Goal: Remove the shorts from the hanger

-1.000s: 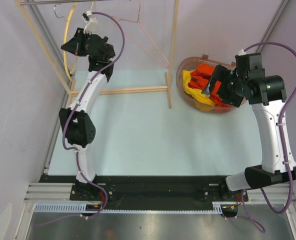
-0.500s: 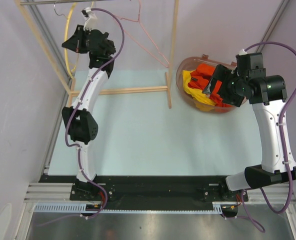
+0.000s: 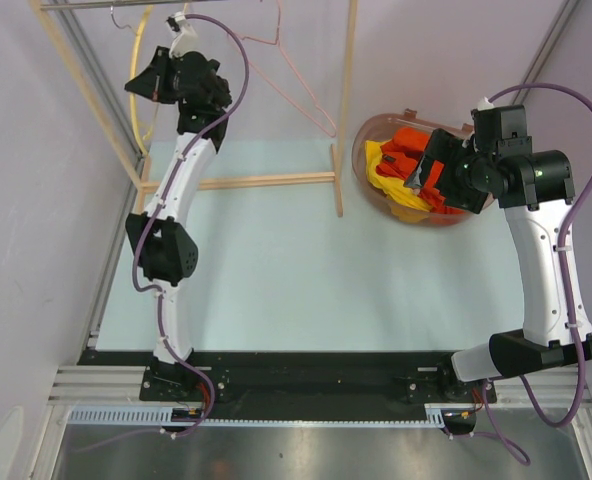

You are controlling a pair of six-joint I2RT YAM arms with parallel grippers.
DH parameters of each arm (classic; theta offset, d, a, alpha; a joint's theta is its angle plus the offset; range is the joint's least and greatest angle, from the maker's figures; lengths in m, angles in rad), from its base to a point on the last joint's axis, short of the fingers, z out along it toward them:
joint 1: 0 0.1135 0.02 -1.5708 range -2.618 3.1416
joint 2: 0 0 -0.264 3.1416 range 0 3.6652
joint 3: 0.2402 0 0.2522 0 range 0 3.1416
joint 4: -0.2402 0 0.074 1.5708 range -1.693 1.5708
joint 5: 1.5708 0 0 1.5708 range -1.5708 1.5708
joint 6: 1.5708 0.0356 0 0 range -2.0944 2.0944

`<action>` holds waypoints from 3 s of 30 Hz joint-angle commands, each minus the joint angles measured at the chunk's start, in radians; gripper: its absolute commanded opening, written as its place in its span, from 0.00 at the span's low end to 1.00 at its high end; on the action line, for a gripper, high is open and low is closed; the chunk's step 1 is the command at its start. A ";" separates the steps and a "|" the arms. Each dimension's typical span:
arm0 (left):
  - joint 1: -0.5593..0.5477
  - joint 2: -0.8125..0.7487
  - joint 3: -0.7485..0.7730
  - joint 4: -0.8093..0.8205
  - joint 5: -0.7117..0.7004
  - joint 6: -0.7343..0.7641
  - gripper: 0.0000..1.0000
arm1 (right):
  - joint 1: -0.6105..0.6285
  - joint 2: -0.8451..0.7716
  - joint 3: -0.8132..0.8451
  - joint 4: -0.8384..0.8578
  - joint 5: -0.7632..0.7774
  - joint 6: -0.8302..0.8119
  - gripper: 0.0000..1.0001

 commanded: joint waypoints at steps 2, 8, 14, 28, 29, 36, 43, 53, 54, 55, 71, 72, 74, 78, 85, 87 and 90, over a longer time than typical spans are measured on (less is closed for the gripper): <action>-0.020 -0.010 0.074 -0.050 0.149 -0.030 0.00 | -0.005 -0.006 0.043 -0.107 -0.014 -0.021 1.00; -0.036 -0.128 -0.059 -0.073 0.181 -0.113 0.00 | -0.005 -0.005 0.044 -0.106 -0.018 -0.025 1.00; -0.060 -0.260 -0.174 -0.309 0.342 -0.357 0.00 | -0.005 -0.010 0.038 -0.106 -0.020 -0.018 1.00; -0.056 -0.453 -0.447 -0.335 0.509 -0.428 0.00 | 0.036 -0.022 -0.011 -0.067 -0.020 0.030 1.00; -0.054 -0.466 -0.481 -0.302 0.488 -0.426 0.00 | 0.041 -0.023 -0.017 -0.060 -0.020 0.033 1.00; -0.039 -0.530 -0.541 -0.265 0.460 -0.435 0.00 | 0.084 -0.014 -0.037 -0.040 -0.017 0.054 1.00; -0.039 -0.604 -0.641 -0.176 0.479 -0.408 0.00 | 0.104 -0.017 -0.062 -0.023 -0.009 0.065 1.00; -0.023 -0.610 -0.609 -0.277 0.649 -0.480 0.00 | 0.106 -0.013 -0.063 -0.017 -0.012 0.057 1.00; -0.023 -0.604 -0.603 -0.281 0.650 -0.475 0.00 | 0.106 -0.014 -0.059 -0.017 -0.009 0.059 1.00; -0.023 -0.598 -0.596 -0.295 0.657 -0.475 0.00 | 0.104 -0.013 -0.057 -0.020 -0.009 0.056 1.00; -0.019 -0.576 -0.567 -0.243 0.644 -0.463 0.00 | 0.104 0.001 -0.045 -0.024 -0.001 0.056 1.00; -0.019 -0.566 -0.555 -0.251 0.658 -0.469 0.00 | 0.106 0.003 -0.046 -0.024 -0.003 0.060 1.00; -0.017 -0.553 -0.535 -0.255 0.669 -0.472 0.00 | 0.106 0.003 -0.046 -0.023 -0.003 0.062 1.00; -0.017 -0.529 -0.506 -0.274 0.683 -0.474 0.00 | 0.107 0.004 -0.049 -0.021 0.000 0.065 1.00; -0.011 -0.487 -0.461 -0.311 0.709 -0.483 0.00 | 0.106 0.015 -0.040 -0.018 0.005 0.068 1.00; -0.010 -0.475 -0.455 -0.320 0.721 -0.489 0.00 | 0.104 0.018 -0.039 -0.017 0.005 0.068 1.00; -0.003 -0.463 -0.446 -0.337 0.730 -0.497 0.00 | 0.106 0.026 -0.036 -0.015 0.003 0.071 1.00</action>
